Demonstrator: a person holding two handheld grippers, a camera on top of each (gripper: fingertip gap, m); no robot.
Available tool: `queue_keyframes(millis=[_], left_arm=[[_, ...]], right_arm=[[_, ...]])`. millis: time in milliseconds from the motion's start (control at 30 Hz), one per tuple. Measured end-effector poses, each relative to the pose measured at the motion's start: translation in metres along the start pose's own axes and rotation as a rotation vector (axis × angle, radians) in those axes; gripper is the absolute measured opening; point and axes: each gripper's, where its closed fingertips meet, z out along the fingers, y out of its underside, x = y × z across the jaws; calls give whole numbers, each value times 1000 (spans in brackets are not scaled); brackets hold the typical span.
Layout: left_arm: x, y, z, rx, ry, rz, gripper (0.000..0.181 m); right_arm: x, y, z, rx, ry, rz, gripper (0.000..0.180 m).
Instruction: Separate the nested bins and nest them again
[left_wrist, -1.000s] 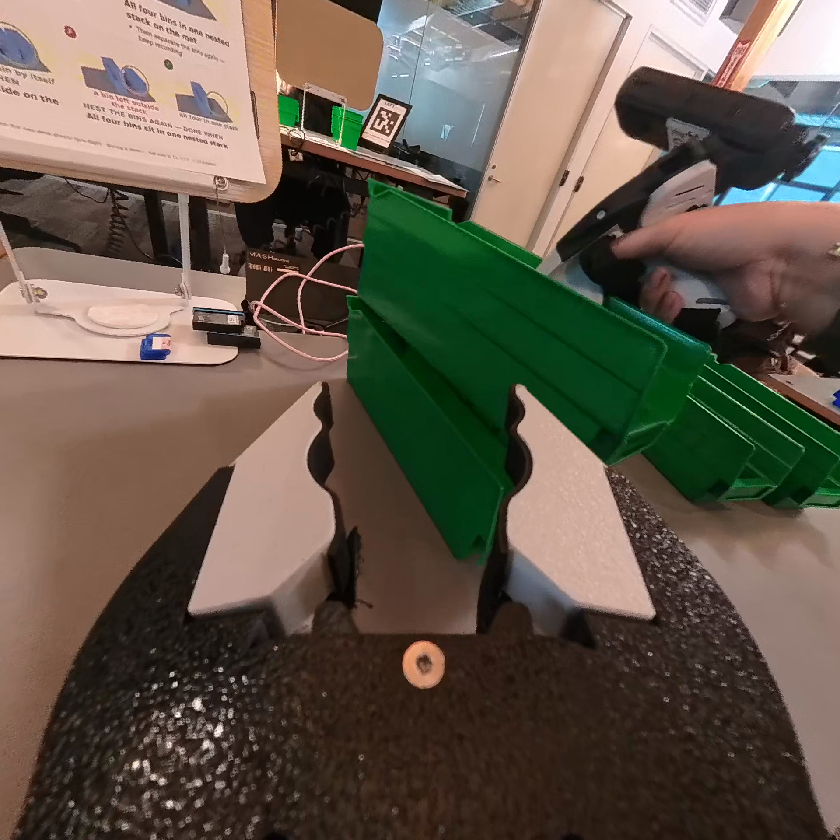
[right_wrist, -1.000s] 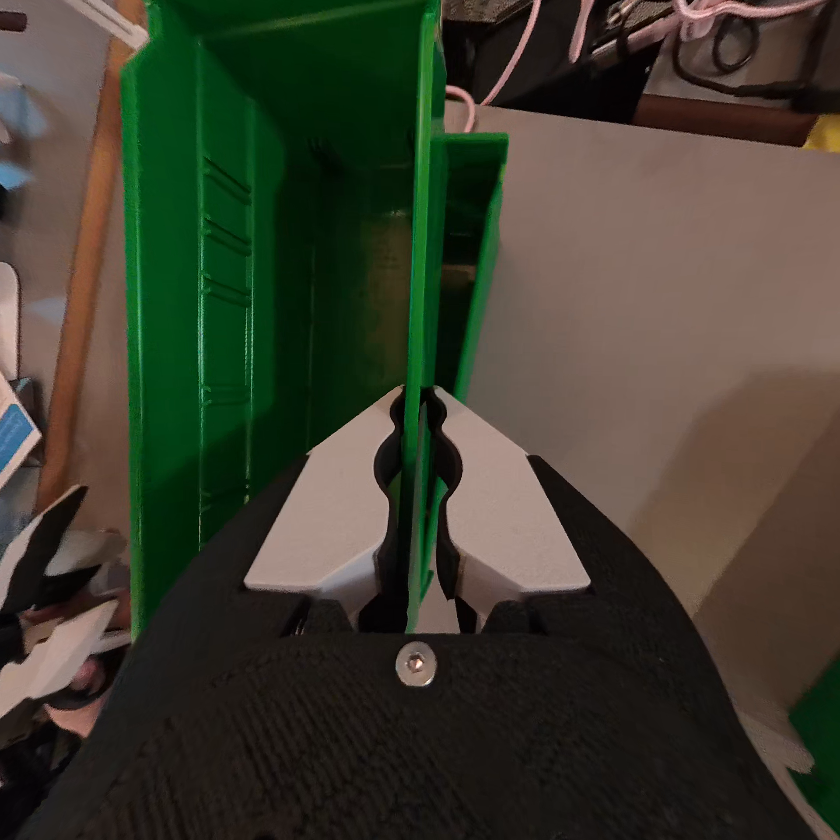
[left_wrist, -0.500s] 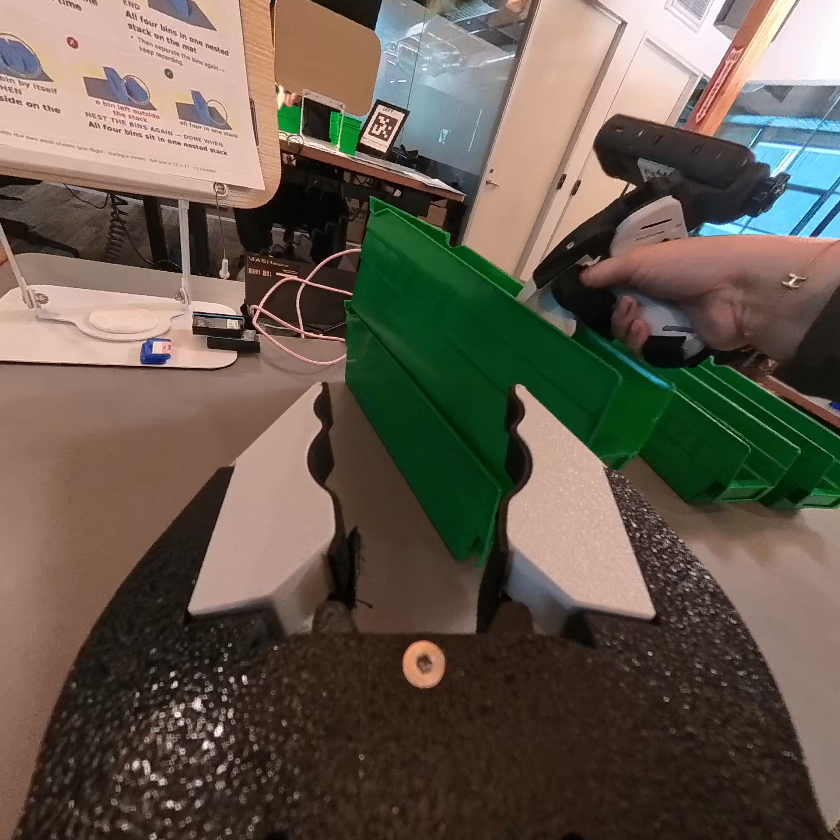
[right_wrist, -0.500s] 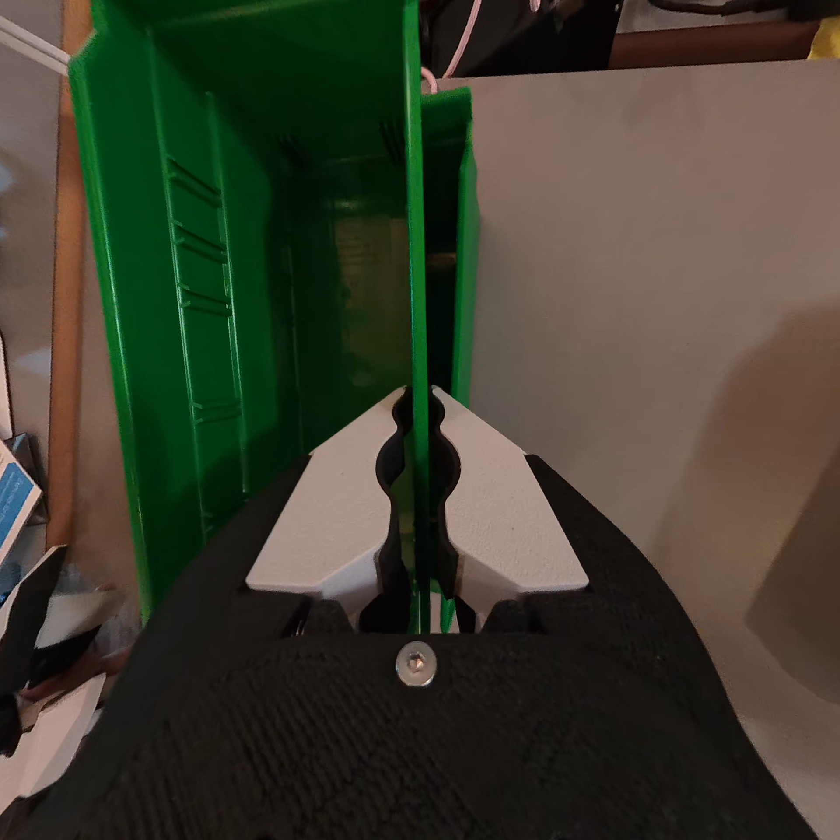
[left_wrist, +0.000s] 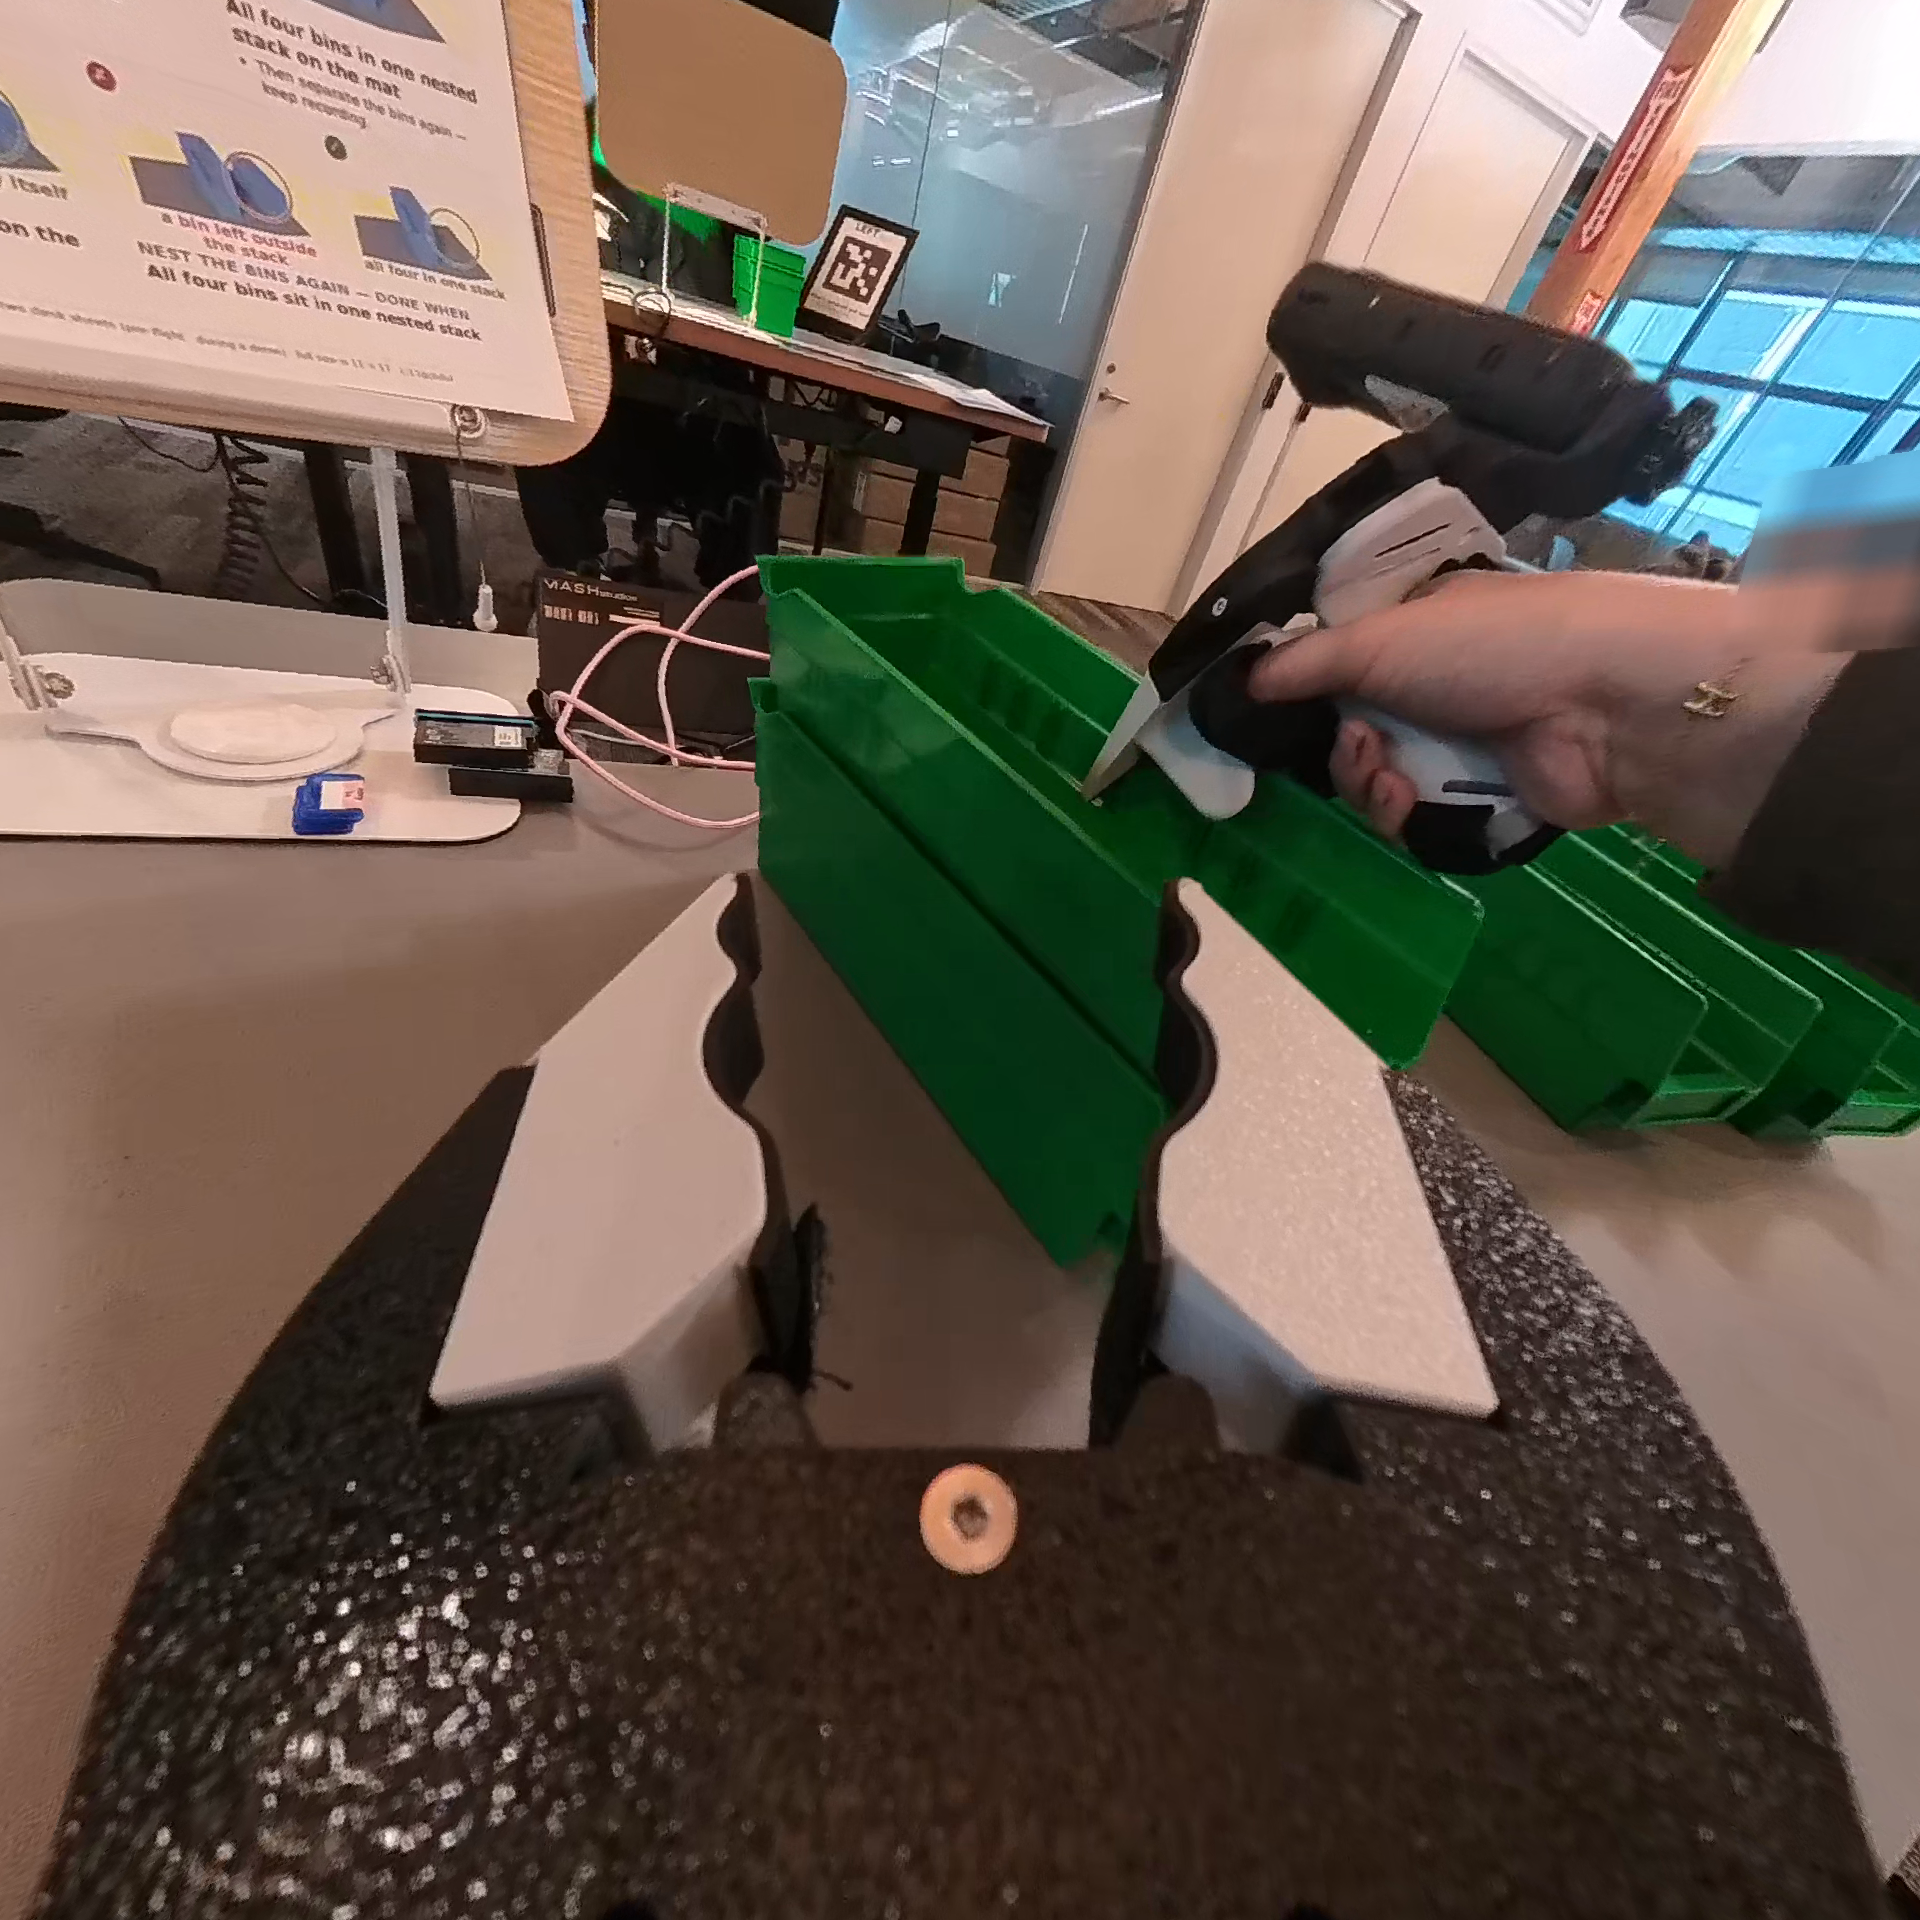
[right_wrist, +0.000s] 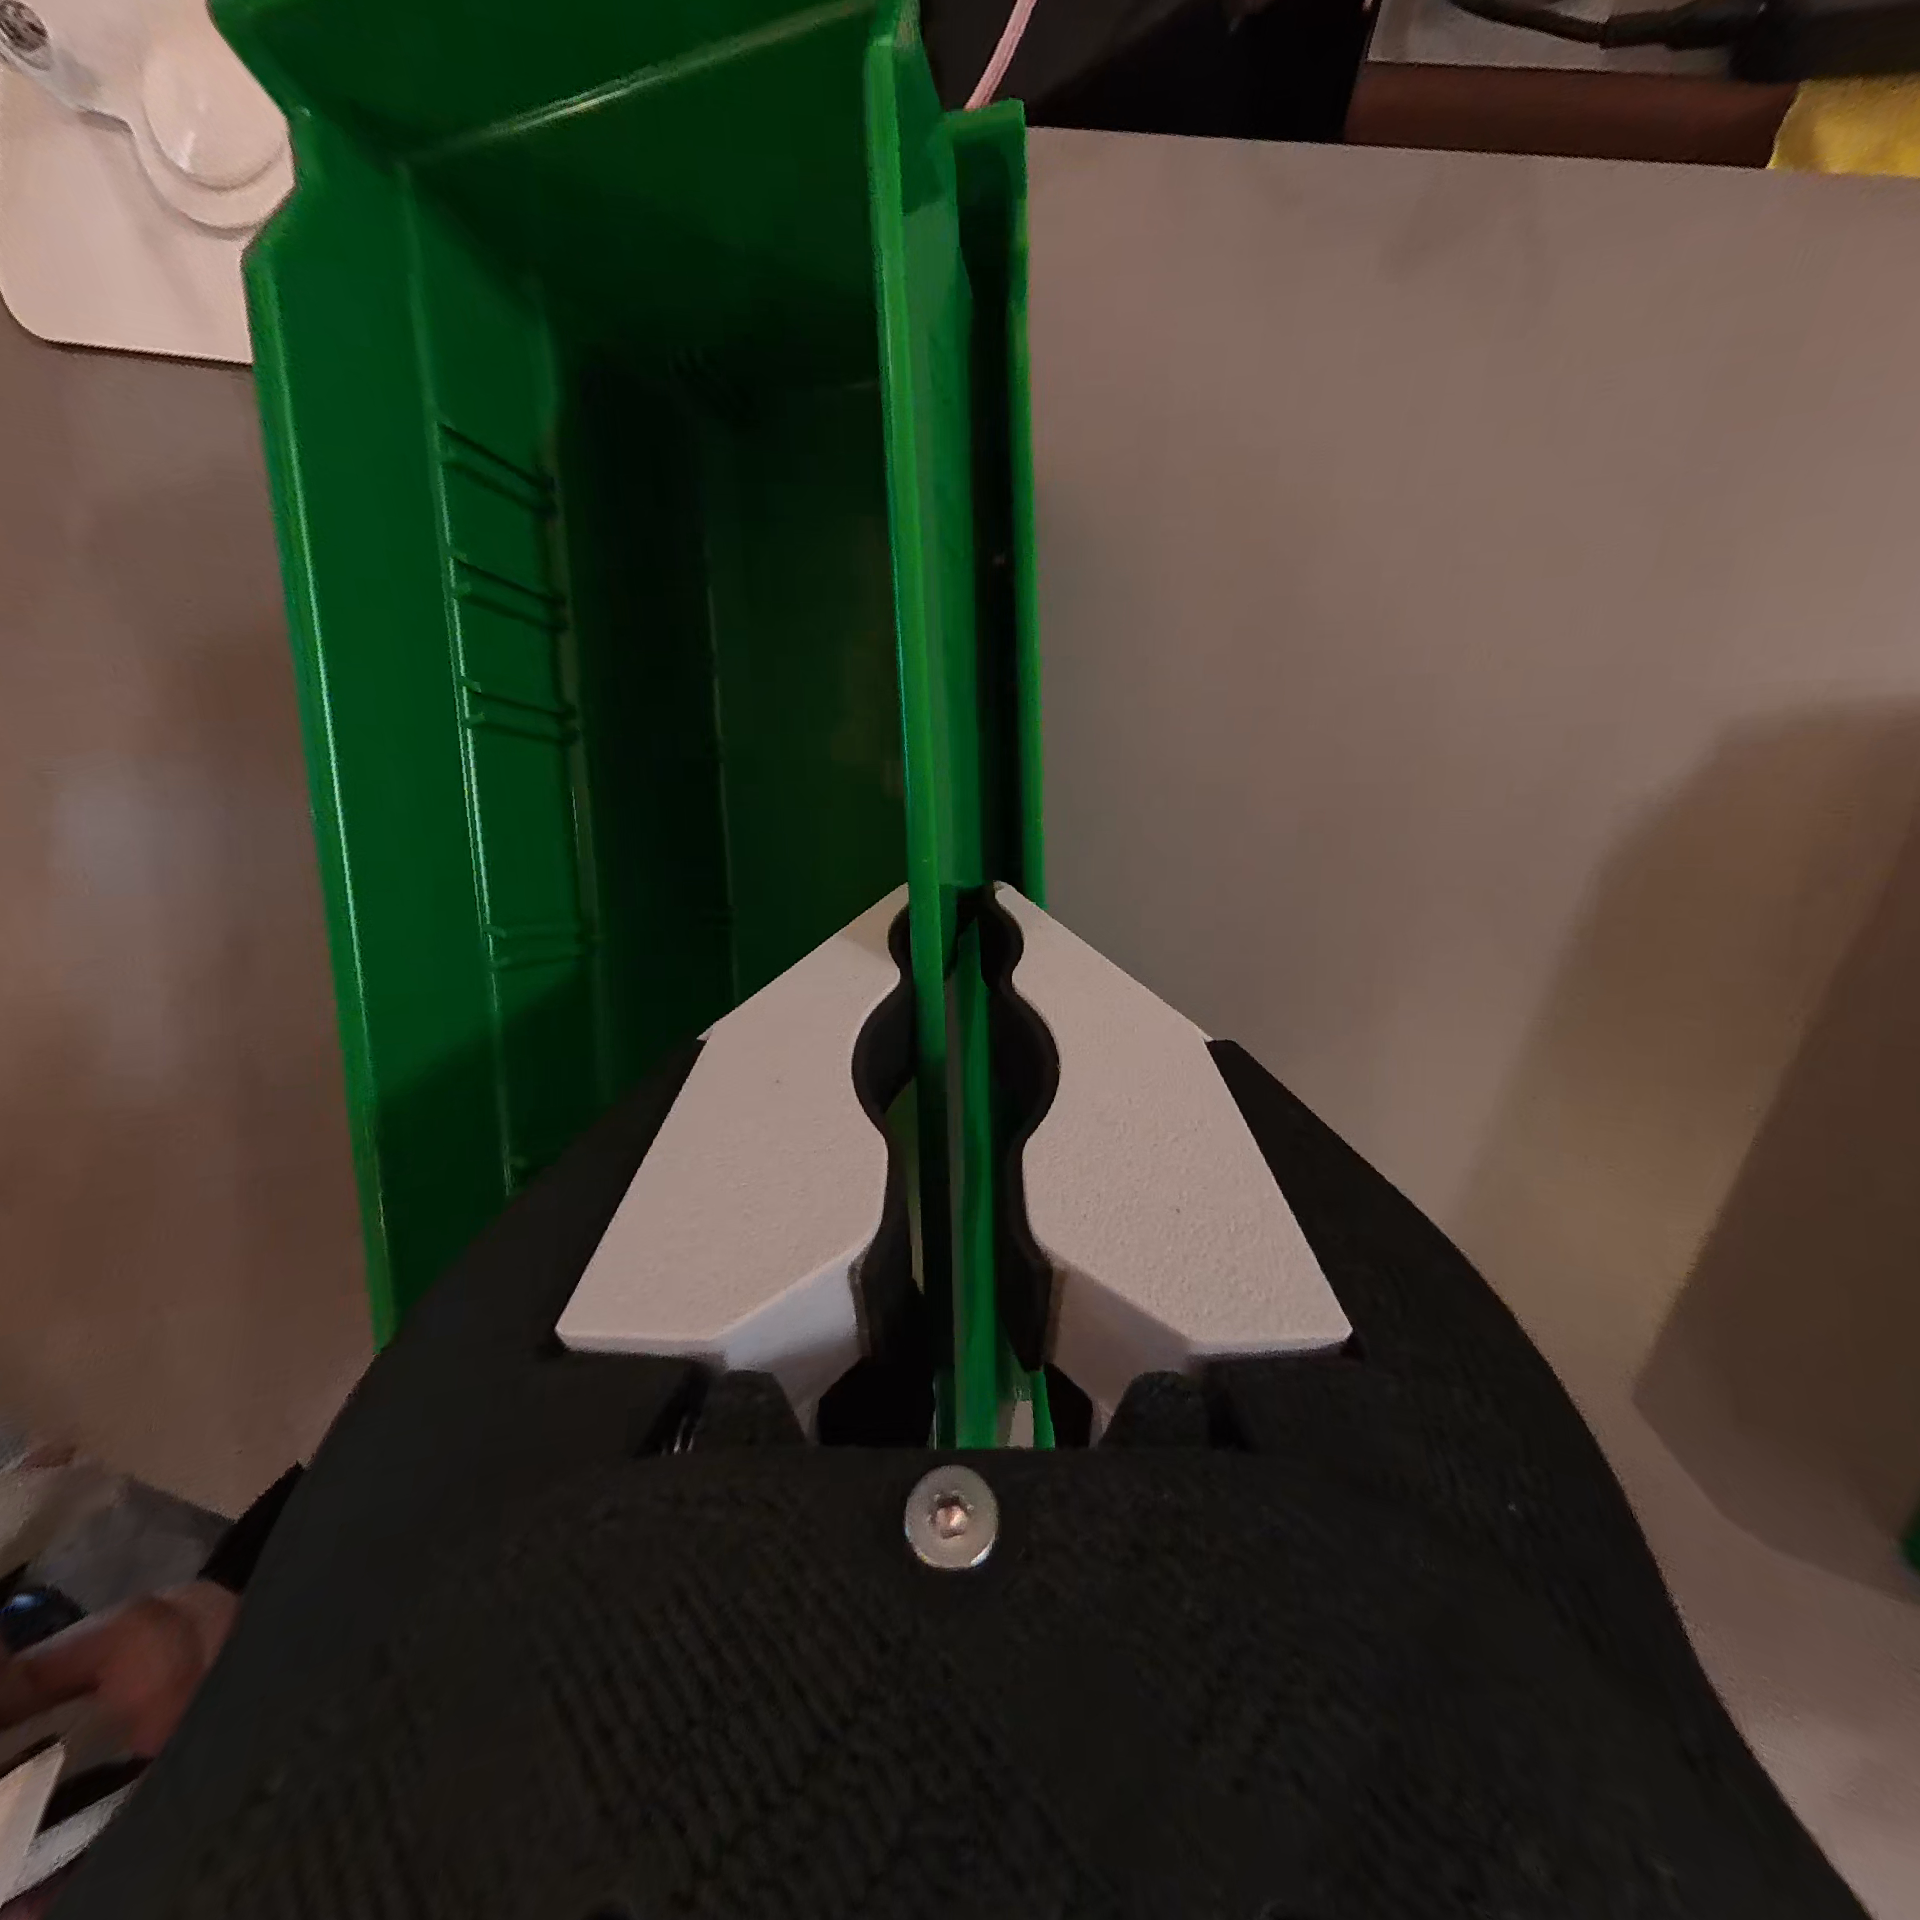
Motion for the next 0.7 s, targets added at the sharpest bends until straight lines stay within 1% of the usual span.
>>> queue_keyframes(millis=[333,400,500,533,633,700], left_arm=[[-5,0,-1,4,-4,-15,75],[-4,1,0,0,-3,-13,75],[-2,3,2,-9,0,-7,75],[0,4,3,-12,2,-4,75],[3,4,4,-17,8,5,75],[5,4,4,-18,11,7,75]], right_arm=[[3,4,13,-16,-38,50,7],[-2,1,11,0,-73,55,21],[-15,-12,0,72,-141,45,56],[-20,-15,-5,85,-153,27,64],[-34,-27,-23,149,-182,-90,77],[-53,-27,-39,210,-264,-244,76]])
